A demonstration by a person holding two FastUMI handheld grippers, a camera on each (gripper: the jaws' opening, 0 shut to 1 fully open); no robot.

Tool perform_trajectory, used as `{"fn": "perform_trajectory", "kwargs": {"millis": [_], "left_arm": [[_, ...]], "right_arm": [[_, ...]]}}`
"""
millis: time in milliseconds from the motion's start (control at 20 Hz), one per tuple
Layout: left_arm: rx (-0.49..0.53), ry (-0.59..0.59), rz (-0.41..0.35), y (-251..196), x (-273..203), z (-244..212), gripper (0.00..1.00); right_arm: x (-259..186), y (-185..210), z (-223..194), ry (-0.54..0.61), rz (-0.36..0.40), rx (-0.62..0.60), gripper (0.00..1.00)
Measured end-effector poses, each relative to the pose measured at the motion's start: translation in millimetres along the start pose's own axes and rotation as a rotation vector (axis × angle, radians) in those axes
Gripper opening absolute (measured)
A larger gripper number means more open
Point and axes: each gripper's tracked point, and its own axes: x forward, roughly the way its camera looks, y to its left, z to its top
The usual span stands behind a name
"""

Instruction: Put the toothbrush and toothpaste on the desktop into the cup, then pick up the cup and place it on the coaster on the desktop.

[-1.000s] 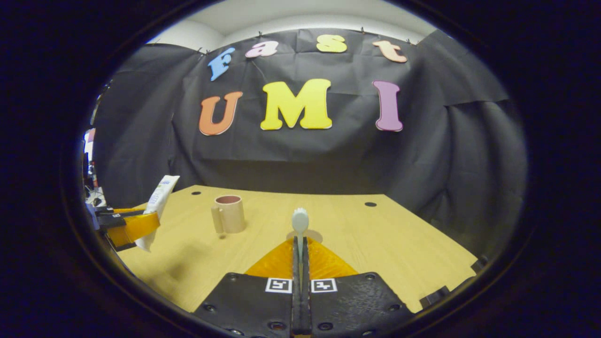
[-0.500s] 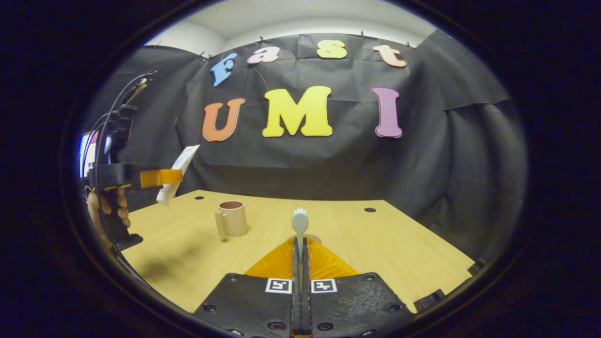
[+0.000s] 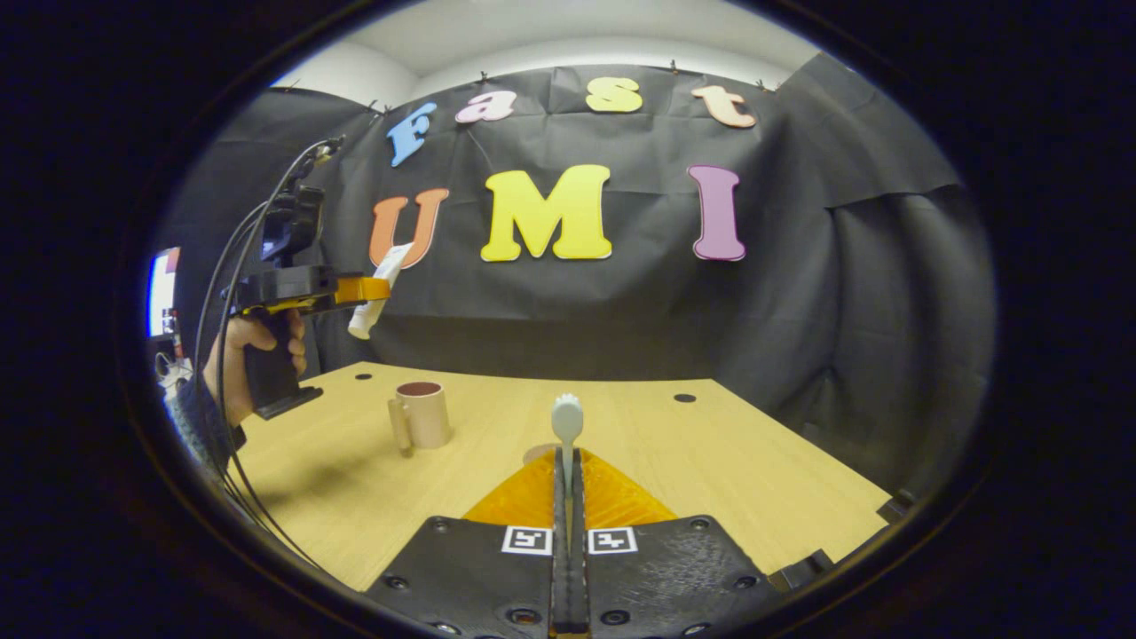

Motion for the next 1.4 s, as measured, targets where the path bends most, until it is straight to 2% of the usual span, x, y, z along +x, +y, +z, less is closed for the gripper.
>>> {"fn": "perform_trajectory", "kwargs": {"millis": [100, 150, 200, 300, 450, 600, 800, 950, 1050, 1150, 1200, 1400], "left_arm": [[0.017, 0.040, 0.000, 1.7, 14.9, -18.6, 0.43], [0.012, 0.065, -0.001, 1.5, 18.7, -28.6, 0.51], [0.003, 0.091, -0.013, -1.6, 23.5, -38.4, 0.45], [-0.021, 0.124, -0.037, -5.9, 32.4, -54.6, 0.45], [0.012, 0.172, -0.054, -7.6, 44.3, -75.1, 0.46], [0.045, 0.220, -0.025, 2.1, 49.5, -91.2, 0.47], [0.000, 0.229, -0.031, 4.0, 44.0, -95.8, 0.47], [0.016, 0.225, -0.018, 7.4, 43.6, -92.9, 0.47], [0.034, 0.219, -0.022, 5.8, 40.5, -86.6, 0.54], [0.067, 0.224, -0.022, 2.2, 36.3, -85.0, 0.93], [0.087, 0.219, -0.013, 3.4, 34.9, -83.9, 1.00], [0.096, 0.193, 0.000, 7.7, 23.1, -74.5, 1.00]], "right_arm": [[1.2, -5.8, -0.7, 0.002, -0.008, 0.015, 0.00], [1.8, -7.8, -1.5, 0.004, -0.010, 0.023, 0.00], [3.0, -9.0, -3.0, 0.008, -0.009, 0.029, 0.00], [5.2, -9.8, -5.6, 0.018, -0.009, 0.032, 0.00], [8.6, -8.1, -8.6, 0.023, -0.010, 0.021, 0.00], [9.7, -4.9, -11.1, 0.027, -0.003, 0.021, 0.00], [11.3, -2.0, -12.3, 0.030, -0.001, 0.014, 0.00], [10.7, 0.5, -14.3, 0.031, 0.004, 0.007, 0.00], [11.7, 2.1, -15.4, 0.032, 0.005, -0.001, 0.00], [12.5, 4.1, -16.1, 0.031, 0.005, -0.002, 0.00], [12.9, 4.8, -16.2, 0.033, 0.006, -0.003, 0.00], [13.2, 11.0, -15.5, 0.036, 0.016, -0.008, 0.00]]}}
